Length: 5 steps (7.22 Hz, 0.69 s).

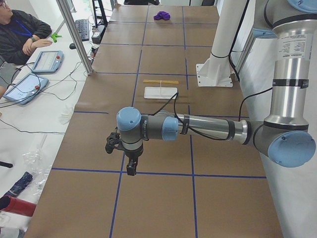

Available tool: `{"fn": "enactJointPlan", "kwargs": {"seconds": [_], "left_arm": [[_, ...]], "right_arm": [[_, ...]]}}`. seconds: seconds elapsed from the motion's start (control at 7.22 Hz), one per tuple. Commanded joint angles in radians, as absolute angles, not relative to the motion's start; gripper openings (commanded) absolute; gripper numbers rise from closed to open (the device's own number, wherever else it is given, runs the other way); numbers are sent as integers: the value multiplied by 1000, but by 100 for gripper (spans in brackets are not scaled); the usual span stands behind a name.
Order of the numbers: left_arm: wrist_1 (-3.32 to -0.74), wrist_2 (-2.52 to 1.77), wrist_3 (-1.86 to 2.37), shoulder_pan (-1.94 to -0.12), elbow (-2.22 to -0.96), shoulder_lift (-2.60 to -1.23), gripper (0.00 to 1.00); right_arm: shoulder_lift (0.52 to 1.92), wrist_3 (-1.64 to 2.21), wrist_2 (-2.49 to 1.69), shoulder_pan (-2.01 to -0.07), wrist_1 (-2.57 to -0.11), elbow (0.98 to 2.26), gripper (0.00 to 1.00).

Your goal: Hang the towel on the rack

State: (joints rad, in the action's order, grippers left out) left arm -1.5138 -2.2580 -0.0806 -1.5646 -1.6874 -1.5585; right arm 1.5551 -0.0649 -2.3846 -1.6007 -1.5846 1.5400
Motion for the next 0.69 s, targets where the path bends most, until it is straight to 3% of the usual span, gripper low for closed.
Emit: {"fn": "enactJointPlan", "kwargs": {"seconds": [0.0,0.55], "left_arm": [[-1514,-2258,-81,-1565,-1687,-1559,100],[-1516,-2258,-81,-1565,-1698,-1560,100]], "right_arm": [[1554,-66,-2384,-1601,-1585,1539,100],[1540,-40,-2387,-1597,-1588,1560,100]]}}
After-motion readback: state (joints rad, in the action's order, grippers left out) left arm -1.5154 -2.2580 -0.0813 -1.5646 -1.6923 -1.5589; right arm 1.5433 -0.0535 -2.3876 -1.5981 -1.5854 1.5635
